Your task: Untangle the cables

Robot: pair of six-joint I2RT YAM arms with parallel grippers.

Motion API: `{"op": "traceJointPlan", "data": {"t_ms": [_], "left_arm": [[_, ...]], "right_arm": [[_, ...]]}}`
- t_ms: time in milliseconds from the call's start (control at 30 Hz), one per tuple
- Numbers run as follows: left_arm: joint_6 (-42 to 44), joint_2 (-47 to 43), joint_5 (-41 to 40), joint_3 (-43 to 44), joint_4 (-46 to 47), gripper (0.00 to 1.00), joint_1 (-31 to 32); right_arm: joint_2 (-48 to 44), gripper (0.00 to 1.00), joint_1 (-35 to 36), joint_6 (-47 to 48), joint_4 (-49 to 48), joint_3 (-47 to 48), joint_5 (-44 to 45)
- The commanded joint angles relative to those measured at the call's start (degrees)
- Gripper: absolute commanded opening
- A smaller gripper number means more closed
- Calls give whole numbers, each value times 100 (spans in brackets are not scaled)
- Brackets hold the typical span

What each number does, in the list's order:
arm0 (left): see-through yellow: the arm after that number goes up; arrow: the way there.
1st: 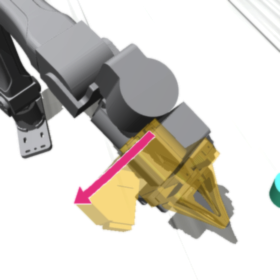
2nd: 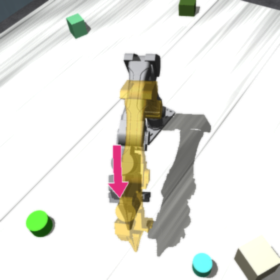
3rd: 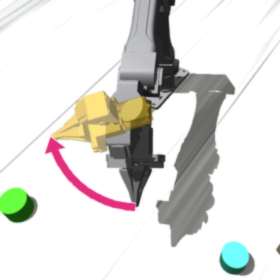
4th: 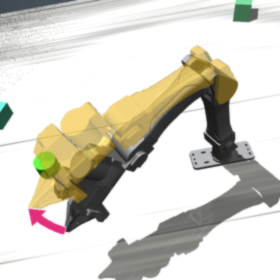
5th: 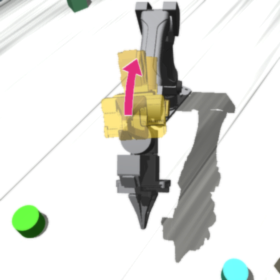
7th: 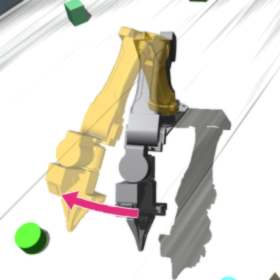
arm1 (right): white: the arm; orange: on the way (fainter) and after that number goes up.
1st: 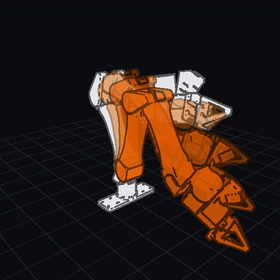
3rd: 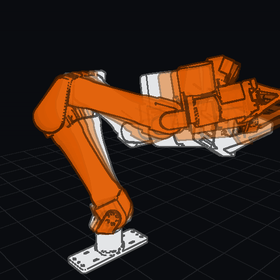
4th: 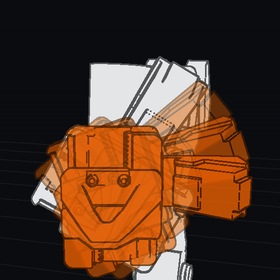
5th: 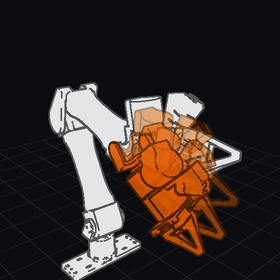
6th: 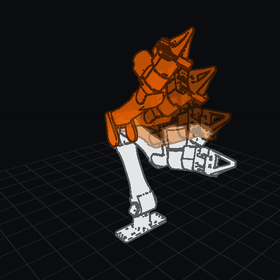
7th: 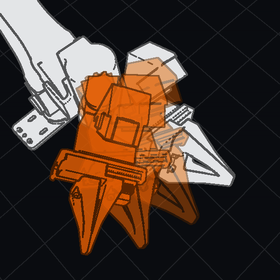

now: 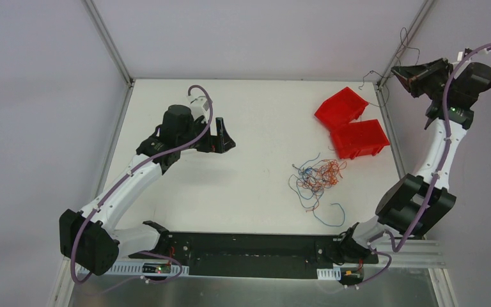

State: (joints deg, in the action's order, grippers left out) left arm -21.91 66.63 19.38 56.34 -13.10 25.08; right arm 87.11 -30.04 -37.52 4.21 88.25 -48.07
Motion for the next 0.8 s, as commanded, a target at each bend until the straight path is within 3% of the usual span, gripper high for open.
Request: {"op": "traceJointPlan", "data": {"t_ms": [0,333,600,767], "left_arm": [[19,-57,156,332,-106,90,-10],[123,168,113,648,-296,90,-12],[100,209,85,563,-289,90,-10],[80,169,65,409,-245,90,-6]], "right_arm": [[207,0,-192,-20,-81,585,-7],[248,0,-467,157,150,671,67],[-763,0,-433,262,-197,-1306,444],[-1379,0,-432,574,224,-2166,867]]}}
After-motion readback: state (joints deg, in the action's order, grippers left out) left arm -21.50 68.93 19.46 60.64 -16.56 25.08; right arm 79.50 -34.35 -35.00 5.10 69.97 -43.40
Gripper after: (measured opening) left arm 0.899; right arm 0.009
